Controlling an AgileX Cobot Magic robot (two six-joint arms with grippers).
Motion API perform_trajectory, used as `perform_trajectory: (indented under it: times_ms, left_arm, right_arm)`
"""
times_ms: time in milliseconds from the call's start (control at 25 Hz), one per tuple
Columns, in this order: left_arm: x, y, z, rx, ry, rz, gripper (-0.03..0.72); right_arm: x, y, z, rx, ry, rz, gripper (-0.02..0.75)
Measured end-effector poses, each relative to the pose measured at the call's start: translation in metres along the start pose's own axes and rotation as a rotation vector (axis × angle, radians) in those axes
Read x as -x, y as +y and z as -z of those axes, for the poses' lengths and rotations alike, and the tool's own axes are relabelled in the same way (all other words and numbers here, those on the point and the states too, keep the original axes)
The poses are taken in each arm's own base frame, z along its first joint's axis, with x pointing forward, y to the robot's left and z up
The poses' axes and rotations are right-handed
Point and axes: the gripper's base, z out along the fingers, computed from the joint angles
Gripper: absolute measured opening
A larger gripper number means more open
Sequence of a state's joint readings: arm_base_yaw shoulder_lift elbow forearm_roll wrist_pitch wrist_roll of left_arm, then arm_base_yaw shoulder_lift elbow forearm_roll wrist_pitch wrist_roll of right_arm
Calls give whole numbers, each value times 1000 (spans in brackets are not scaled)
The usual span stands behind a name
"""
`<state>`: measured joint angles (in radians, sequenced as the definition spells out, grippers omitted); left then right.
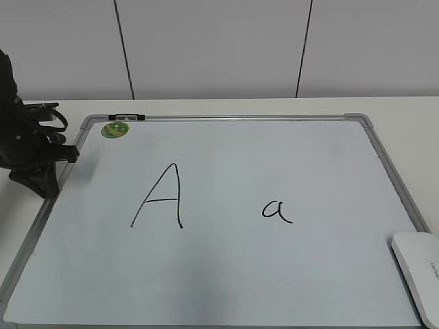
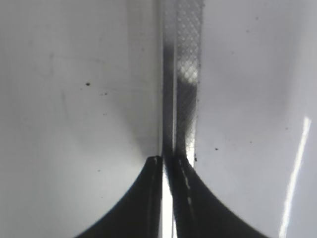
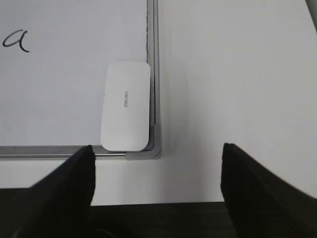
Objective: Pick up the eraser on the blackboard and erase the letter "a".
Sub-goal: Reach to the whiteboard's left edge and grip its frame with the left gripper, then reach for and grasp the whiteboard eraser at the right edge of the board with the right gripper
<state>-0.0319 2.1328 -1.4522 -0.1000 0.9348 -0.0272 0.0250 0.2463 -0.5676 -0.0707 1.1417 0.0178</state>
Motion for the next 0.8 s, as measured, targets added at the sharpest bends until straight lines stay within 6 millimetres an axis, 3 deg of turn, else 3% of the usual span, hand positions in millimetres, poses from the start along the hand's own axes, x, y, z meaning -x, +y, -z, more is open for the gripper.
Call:
perform_trajectory:
  times_ms: [200, 360, 800]
  left_arm:
    - [0, 0, 0, 0, 0, 2, 29]
    - [0, 0, 0, -2, -2, 3, 32]
    - [0, -1, 0, -12, 1, 10, 40]
  right_arm:
    - [44, 6, -26, 48, 202, -14, 587]
    - [66, 16, -51, 141, 334, -72, 587]
    - [76, 24, -143, 145, 642, -103, 587]
